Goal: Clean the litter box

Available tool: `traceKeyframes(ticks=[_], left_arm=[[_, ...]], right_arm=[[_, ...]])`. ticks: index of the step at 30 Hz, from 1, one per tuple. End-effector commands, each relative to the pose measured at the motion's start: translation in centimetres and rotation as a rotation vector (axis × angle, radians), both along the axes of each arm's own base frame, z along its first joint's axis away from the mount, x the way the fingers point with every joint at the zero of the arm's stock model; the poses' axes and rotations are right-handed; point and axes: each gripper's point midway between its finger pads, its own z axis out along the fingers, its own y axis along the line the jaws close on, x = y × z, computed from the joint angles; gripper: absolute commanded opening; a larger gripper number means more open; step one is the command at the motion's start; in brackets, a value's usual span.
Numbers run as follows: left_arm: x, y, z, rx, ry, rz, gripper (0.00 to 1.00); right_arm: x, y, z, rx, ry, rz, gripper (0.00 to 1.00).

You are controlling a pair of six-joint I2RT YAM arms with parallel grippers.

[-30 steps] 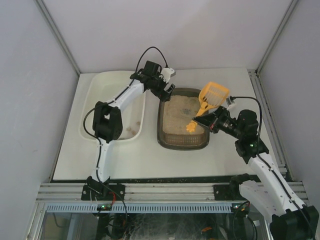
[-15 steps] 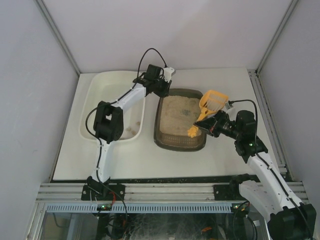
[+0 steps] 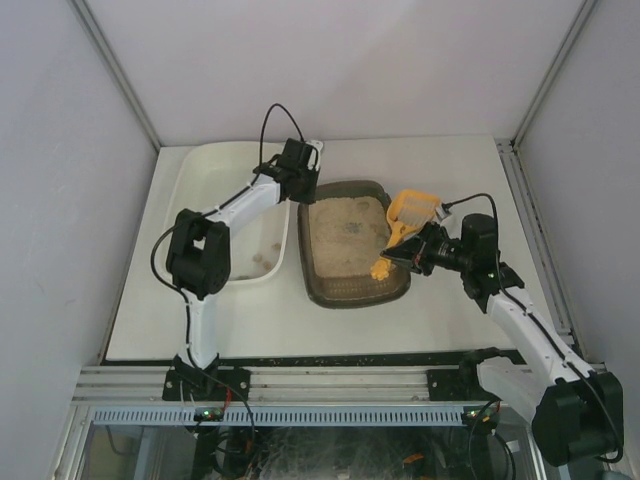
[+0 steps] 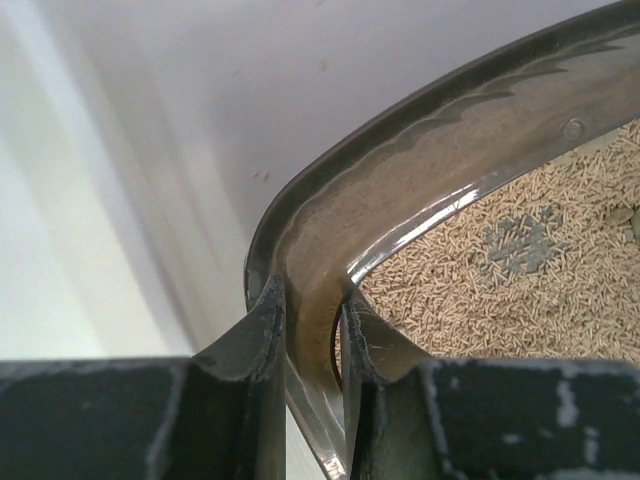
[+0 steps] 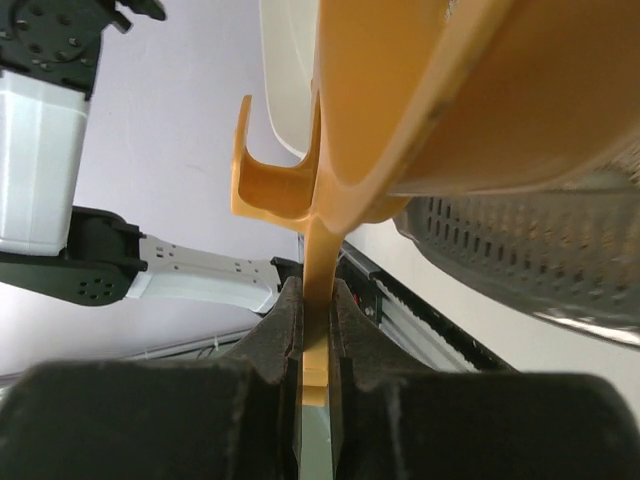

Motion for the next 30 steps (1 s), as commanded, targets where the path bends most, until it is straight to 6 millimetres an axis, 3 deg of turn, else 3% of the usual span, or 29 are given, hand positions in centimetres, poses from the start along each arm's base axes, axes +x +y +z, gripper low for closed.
traceKeyframes(ticks=[1, 6, 13, 16, 23, 30], left_arm=[[-4.7, 4.2, -1.6, 0.033, 0.215, 0.321, 0.00], [-6.6, 3.9, -1.2, -0.092, 0.244, 0.447, 0.00], [-9.8, 1.1, -0.1, -0.356, 0.375, 0.543, 0.00], [-11.6, 0.1, 0.2, -0.371, 0.397, 0.527, 0.00], [-16.1, -2.7, 0.8, -0.464, 0.369, 0.471, 0.00], [-17.6, -3.9, 1.6, -0.505, 0.347, 0.438, 0.00]], right_arm=[[0.1, 0.6, 0.9, 0.025, -0.059, 0.075, 0.00], [0.1, 1.4, 1.0, 0.023, -0.023, 0.121, 0.00], [-0.7, 2.8, 0.1, -0.113, 0.073, 0.228, 0.00], [-1.4, 3.5, -0.3, -0.147, 0.147, 0.303, 0.00], [-1.2, 3.9, -2.5, -0.259, 0.307, 0.395, 0.00], [-0.1, 4.1, -5.6, -0.420, 0.394, 0.453, 0.00]])
